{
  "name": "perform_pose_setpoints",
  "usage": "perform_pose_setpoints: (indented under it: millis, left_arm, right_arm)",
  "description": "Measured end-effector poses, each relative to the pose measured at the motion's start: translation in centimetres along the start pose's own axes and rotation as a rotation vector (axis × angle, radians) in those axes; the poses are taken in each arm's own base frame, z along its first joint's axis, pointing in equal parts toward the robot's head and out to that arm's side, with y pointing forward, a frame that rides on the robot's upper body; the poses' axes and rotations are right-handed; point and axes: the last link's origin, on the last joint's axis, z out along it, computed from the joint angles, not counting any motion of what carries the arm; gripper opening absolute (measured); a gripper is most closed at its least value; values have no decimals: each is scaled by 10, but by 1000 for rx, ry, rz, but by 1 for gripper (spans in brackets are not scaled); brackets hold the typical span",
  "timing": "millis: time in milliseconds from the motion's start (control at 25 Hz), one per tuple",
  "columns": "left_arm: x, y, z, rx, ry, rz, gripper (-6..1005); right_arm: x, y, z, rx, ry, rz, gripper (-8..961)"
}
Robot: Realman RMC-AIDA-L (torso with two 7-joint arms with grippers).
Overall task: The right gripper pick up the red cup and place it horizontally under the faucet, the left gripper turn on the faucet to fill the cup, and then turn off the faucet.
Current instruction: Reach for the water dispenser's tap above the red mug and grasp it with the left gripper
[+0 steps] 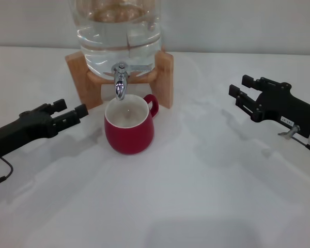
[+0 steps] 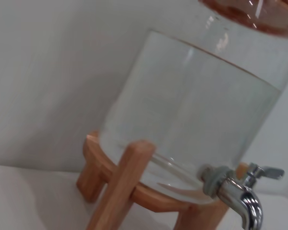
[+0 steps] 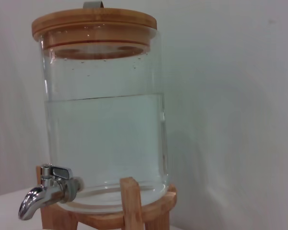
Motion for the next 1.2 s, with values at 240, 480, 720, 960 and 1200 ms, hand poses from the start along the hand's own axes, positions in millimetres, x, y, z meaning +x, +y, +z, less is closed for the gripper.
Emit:
perform_pose_setpoints:
  millis: [240,480,720,960,1200]
  left_arm:
    - [7,4,-2,-9,-47,57,829]
    - [19,13,-8,-26,-62,111,828]
    - [47,36,-6,-52,-190,220,828]
    - [72,63,-6,-40,-323,332,823]
    - [94,80,-9,0,-432,411,813]
  right_arm:
    - [1,0,1,6,3,5,393]
    - [3,0,2,14,14,7,394]
    - [4,0,3,19,21,8,394]
    - [6,0,0,24,25,12,394]
    - [8,-1,-1,28,32,15,394]
